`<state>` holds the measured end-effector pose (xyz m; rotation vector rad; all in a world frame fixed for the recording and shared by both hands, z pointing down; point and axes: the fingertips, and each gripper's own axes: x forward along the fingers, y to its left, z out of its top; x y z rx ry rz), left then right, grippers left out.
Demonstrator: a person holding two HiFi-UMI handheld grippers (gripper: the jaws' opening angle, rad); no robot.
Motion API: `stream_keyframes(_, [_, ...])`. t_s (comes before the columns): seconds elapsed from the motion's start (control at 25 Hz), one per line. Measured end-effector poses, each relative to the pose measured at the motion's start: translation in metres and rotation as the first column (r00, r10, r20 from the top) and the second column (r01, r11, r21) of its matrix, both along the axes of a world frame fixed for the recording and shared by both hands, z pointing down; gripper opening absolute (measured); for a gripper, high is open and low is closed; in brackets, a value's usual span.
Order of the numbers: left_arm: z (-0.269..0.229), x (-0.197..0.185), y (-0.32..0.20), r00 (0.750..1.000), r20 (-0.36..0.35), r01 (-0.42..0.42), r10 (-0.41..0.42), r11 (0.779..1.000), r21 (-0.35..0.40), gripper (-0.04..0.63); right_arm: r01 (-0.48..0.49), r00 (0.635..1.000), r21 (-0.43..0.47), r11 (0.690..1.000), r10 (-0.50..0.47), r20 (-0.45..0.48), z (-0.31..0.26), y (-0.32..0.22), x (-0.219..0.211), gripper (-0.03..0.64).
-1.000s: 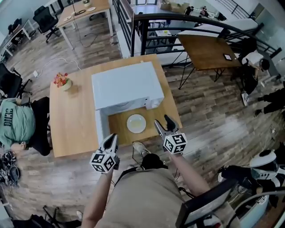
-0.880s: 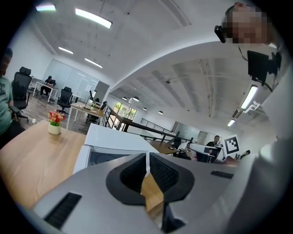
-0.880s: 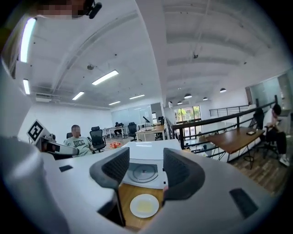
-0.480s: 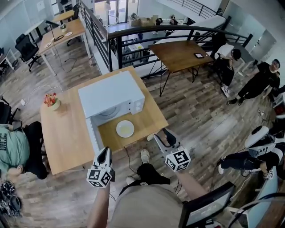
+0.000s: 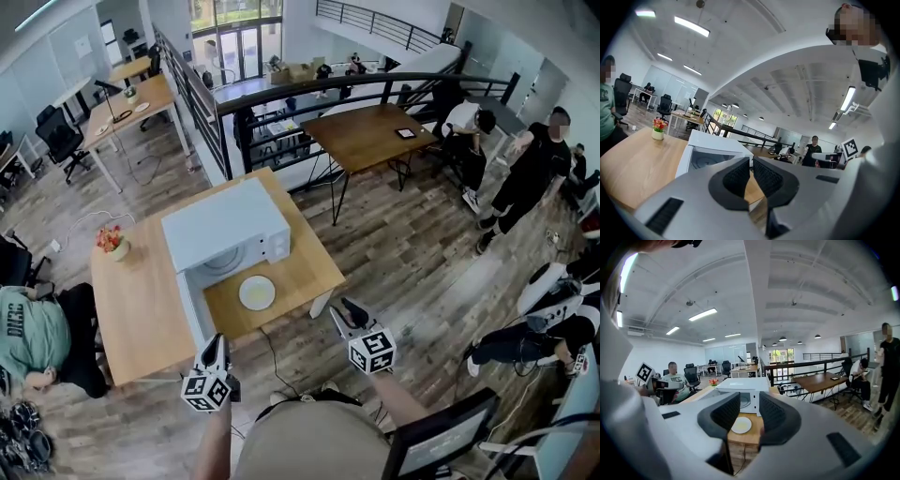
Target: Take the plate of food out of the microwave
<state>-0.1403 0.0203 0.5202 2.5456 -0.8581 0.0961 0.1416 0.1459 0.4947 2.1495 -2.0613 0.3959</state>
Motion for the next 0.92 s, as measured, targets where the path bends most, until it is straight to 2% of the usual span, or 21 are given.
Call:
stream_keyframes(0.16, [-0.005,0.025,0.014,1.0,-0.003,-0.011,0.011,1.0,-0.004,0.006,0.034,0.999,-0.006,0.999,-0.034,-0.003,0.0,0.012,0.014,0.118])
stream_keyframes(0.44, [-0.01,0.059,0.033,0.999,0.013,-0.031,0.031,1.0,0.0,0.006,0.038,0.999,0.005,0.999,-0.038,0.017,-0.001,0.025,0.038,0.117])
stream_keyframes(0.72, [-0.009,0.062,0.048,1.0,0.015,-0.009,0.009,1.0,-0.006,0.006,0.035,0.999,-0.005,0.999,-0.035,0.038,0.008,0.04,0.05,0.117])
stream_keyframes(0.92, [-0.006,0.056,0.052,1.0,-0.003,0.027,-0.027,0.999,-0.031,0.006,0.054,0.998,-0.002,0.999,-0.054,0.021,0.007,0.04,0.052,0.117])
